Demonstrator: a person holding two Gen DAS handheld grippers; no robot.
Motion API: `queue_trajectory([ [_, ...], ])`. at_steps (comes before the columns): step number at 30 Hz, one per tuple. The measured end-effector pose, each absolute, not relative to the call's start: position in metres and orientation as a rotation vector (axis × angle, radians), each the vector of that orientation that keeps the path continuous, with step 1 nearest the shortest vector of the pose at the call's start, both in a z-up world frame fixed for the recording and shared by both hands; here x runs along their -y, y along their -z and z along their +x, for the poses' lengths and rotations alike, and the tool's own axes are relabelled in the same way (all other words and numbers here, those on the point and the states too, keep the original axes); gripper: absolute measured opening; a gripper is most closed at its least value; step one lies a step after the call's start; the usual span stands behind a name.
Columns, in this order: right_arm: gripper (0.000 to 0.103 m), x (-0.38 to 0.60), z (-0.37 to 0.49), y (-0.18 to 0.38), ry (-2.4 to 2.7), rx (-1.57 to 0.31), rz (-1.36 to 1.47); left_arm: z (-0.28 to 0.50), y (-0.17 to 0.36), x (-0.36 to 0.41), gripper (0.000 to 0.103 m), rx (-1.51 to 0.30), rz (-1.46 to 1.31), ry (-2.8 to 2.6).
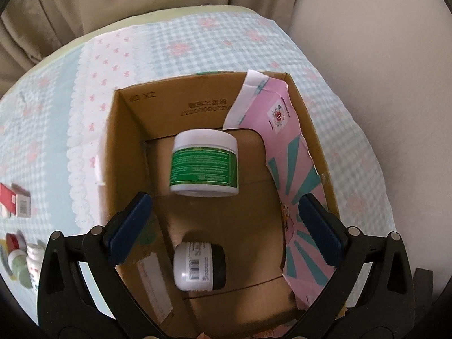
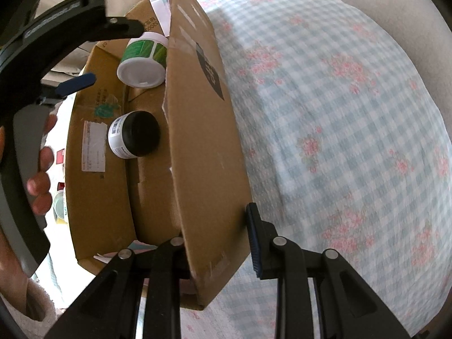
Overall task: Organize rigid objects
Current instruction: 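Move the left tool back to the white vitamin D bottle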
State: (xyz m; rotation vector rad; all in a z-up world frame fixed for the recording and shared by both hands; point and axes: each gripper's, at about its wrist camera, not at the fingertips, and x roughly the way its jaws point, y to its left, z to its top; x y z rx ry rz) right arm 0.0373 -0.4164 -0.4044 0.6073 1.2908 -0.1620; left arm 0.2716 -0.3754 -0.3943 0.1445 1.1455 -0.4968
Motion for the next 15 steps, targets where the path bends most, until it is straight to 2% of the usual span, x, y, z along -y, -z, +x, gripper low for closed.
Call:
queue_trajectory([
  [8,0.024,0.416,0.035,0.406,0.155,-1.286,0.602,0.257,0.347,0.347,0.103,-1.085,0.139,0.482],
  [15,0.024,0.414,0.035,0.405,0.148,-1.286,0.595,0.238,0.286,0.285,0.103,-1.032,0.120,0.417],
])
